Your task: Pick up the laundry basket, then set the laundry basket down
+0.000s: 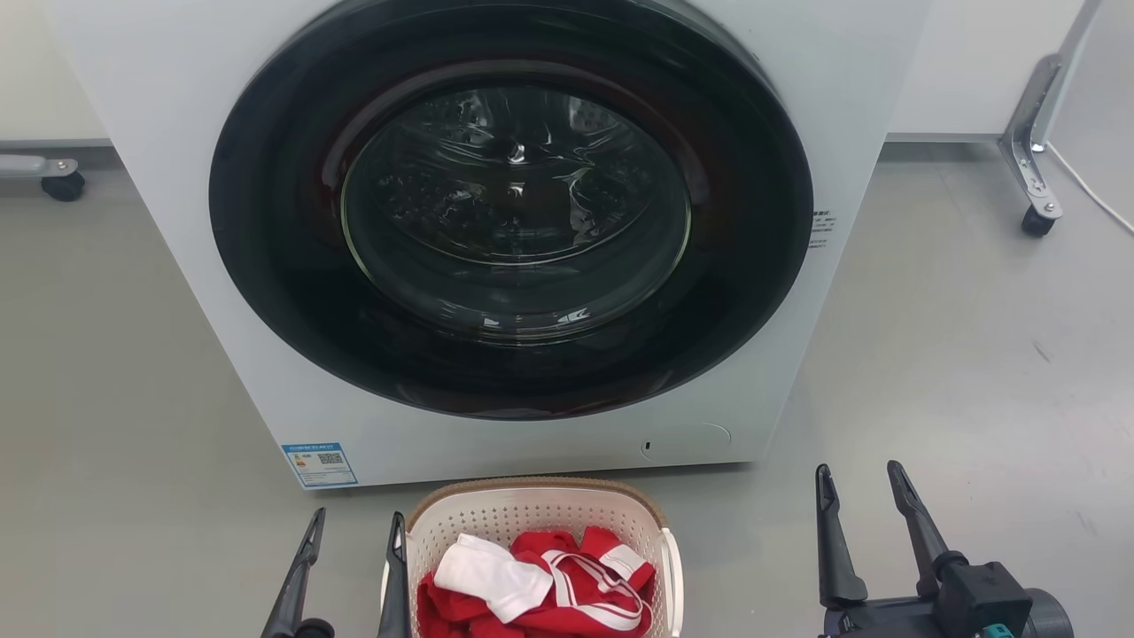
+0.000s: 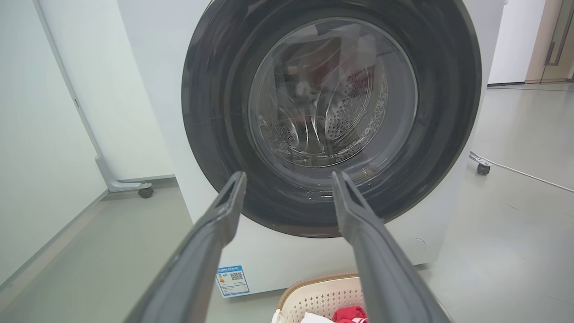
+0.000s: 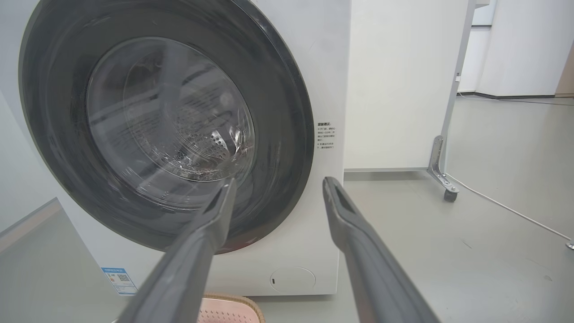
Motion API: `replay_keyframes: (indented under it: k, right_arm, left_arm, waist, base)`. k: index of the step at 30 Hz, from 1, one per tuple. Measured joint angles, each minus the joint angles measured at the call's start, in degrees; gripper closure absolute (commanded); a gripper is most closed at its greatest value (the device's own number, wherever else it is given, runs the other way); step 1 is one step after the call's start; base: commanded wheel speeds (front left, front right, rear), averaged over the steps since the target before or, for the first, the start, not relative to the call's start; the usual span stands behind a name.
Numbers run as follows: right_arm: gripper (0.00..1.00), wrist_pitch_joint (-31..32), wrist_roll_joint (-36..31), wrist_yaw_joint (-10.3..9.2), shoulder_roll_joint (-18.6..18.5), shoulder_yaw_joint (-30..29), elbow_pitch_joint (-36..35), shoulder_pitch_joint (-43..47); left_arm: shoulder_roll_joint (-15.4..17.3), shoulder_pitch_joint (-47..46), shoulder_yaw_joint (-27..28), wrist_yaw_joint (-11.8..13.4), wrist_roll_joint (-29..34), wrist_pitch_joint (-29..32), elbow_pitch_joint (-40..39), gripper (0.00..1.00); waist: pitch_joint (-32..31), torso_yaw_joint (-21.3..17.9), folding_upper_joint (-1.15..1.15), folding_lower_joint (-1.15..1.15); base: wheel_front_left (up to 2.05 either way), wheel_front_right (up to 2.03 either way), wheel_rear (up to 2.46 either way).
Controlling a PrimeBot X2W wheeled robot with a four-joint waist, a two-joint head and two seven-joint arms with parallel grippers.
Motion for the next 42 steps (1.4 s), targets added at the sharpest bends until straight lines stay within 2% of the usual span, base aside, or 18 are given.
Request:
replay_keyframes:
  k: [27, 37, 42]
  right_arm:
    - [0.00, 0.00, -0.44, 0.00, 0.00, -0.36, -0.98, 0.12]
    - [0.00, -0.01, -0.44, 0.00, 0.00, -1.29, -2.22, -0.38]
    - [0.00, -0.01, -0.43, 0.02, -0.03, -2.35, -2.19, -2.78]
  left_arm:
    - [-0.19, 0.00, 0.80, 0.00, -0.07, 0.00, -1.32, 0.00]
    - [-0.23, -0.53, 0.70, 0.00, -0.07, -0.01, -1.42, 0.00]
    - [-0.27, -3.73, 0.26, 0.00, -0.07, -0.19, -0.87, 0.00]
  waist:
    - [0.98, 0.02, 0.00, 0.00]
    - [4.77, 0.20, 0.01, 0.00]
    - [7.94, 0.36, 0.00, 0.00]
  base:
    - [0.00, 0.00, 0.00]
    - [0.00, 0.00, 0.00]
    - [0.00, 0.00, 0.00]
